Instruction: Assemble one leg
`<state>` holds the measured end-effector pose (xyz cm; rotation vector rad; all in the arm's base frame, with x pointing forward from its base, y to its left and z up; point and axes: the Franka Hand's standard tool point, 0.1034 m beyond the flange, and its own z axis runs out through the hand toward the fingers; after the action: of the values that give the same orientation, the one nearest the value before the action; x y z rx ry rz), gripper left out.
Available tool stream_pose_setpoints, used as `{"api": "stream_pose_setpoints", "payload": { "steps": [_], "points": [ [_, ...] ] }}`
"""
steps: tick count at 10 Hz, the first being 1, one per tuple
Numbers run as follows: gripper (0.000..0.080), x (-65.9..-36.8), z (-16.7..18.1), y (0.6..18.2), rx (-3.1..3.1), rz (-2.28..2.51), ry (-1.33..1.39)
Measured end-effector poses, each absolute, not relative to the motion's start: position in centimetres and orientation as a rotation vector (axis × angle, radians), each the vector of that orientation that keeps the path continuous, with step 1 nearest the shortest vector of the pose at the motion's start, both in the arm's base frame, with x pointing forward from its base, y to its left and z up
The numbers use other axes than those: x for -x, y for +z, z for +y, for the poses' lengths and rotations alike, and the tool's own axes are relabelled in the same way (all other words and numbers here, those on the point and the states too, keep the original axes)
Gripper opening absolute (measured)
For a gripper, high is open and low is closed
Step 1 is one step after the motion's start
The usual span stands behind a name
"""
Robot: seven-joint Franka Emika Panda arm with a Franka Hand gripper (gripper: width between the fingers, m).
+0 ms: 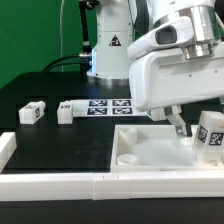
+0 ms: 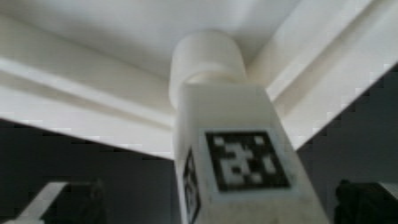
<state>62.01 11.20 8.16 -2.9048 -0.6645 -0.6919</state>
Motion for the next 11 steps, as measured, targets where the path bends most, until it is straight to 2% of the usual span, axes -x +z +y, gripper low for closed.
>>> {"api": "stream_pose_setpoints", "payload": {
  "steps": [2, 6, 7, 8, 11],
  "points": [
    [0.0649, -62.3, 11.6, 9.4, 2.901, -0.684, -0.712],
    [0.0649, -62.3, 11.7, 8.6, 2.911, -0.673, -0.643],
    [0.0649, -61.9, 12.1, 8.2, 2.944, -0.637, -0.430],
    [0.0649, -62.6, 12.2, 8.6, 2.956, -0.649, -0.360],
    [0.0649, -61.0, 12.1, 8.1, 2.959, -0.668, 0.089]
  ]
}}
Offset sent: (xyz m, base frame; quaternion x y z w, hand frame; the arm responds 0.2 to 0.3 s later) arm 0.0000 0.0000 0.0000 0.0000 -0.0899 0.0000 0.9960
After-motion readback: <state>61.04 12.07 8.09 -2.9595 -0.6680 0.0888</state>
